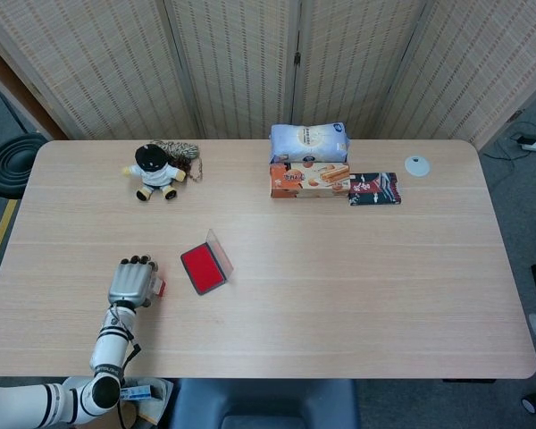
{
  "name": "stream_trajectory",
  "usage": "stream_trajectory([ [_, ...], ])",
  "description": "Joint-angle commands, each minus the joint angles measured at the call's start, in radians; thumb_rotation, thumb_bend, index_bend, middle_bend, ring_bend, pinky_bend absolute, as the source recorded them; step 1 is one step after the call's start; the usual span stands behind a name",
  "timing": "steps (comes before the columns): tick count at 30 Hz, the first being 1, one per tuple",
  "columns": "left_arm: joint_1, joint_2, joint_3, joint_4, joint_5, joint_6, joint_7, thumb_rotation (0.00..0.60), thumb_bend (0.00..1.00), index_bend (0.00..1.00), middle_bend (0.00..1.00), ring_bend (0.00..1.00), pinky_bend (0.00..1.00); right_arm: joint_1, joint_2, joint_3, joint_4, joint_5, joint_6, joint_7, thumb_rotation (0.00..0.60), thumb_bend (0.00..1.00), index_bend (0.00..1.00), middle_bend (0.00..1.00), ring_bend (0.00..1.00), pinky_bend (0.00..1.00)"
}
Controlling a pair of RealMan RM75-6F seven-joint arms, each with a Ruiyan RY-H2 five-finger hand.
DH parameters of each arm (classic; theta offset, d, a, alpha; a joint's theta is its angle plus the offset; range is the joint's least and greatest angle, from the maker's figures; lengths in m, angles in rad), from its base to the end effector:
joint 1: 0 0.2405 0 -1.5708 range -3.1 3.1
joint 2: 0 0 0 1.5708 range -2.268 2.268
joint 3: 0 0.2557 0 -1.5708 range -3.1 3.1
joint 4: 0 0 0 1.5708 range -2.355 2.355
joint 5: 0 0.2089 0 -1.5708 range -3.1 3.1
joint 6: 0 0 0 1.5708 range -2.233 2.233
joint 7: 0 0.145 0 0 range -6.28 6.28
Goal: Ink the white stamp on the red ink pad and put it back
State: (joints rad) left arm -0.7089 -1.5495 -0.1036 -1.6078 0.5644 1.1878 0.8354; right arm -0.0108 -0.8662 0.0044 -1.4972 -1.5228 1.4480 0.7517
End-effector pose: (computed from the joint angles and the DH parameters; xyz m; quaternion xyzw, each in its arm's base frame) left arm -0.2125 0.3129 -0.0100 -0.6968 -0.4251 -0.1648 0.5537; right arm -0.3600 -0.1409 0.2500 0.4857 -0.5379 0.4481 0.5234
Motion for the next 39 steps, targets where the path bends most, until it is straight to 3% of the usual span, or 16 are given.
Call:
stream_trajectory([
  [1,0.003,0.007,0.001,-0.013,0.0,0.003,-0.001,0.6,0.3,0.08,0.01,0.07,0.21,0.0,0.0,0.0,0.001,0.001,0.0,0.001,0.6,0.37,0.02,0.0,0.0,0.0],
  [4,0.004,0.012,0.0,-0.027,0.0,0.014,0.003,0.6,0.3,0.01,0.0,0.04,0.21,0.0,-0.001,0.0,0.001,0.0,-0.001,0.001,0.6,0.37,0.02,0.0,0.0,0.0],
  [10,0.023,0.052,0.004,-0.12,0.036,0.098,0.012,0.6,0.3,0.0,0.0,0.01,0.21,0.003,-0.002,0.001,0.001,0.002,-0.006,-0.005,0.6,0.37,0.02,0.0,0.0,0.0],
  [16,0.1,0.134,0.056,-0.244,0.184,0.227,-0.041,0.6,0.3,0.0,0.0,0.0,0.21,0.009,-0.006,0.006,0.0,0.028,-0.031,-0.028,0.6,0.37,0.02,0.0,0.0,0.0],
  [22,0.255,0.263,0.171,-0.27,0.464,0.355,-0.258,0.6,0.3,0.0,0.0,0.0,0.19,0.006,-0.016,0.027,-0.028,0.095,-0.043,-0.125,0.6,0.37,0.02,0.0,0.0,0.0],
  [28,0.407,0.357,0.251,-0.167,0.687,0.471,-0.537,0.6,0.3,0.0,0.0,0.0,0.12,-0.01,-0.037,0.042,-0.113,0.136,0.004,-0.339,0.6,0.37,0.02,0.0,0.0,0.0],
  [31,0.468,0.383,0.26,-0.083,0.729,0.49,-0.703,0.6,0.3,0.0,0.0,0.0,0.02,-0.018,-0.059,0.041,-0.161,0.129,0.036,-0.459,0.6,0.37,0.02,0.0,0.0,0.0],
  [34,0.504,0.399,0.259,-0.003,0.752,0.473,-0.852,0.6,0.3,0.0,0.0,0.0,0.0,-0.022,-0.081,0.038,-0.196,0.135,0.048,-0.553,0.6,0.37,0.02,0.0,0.0,0.0],
  [39,0.527,0.435,0.243,0.034,0.782,0.447,-0.941,0.6,0.3,0.0,0.0,0.0,0.0,-0.031,-0.106,0.043,-0.228,0.134,0.082,-0.653,0.6,0.37,0.02,0.0,0.0,0.0],
])
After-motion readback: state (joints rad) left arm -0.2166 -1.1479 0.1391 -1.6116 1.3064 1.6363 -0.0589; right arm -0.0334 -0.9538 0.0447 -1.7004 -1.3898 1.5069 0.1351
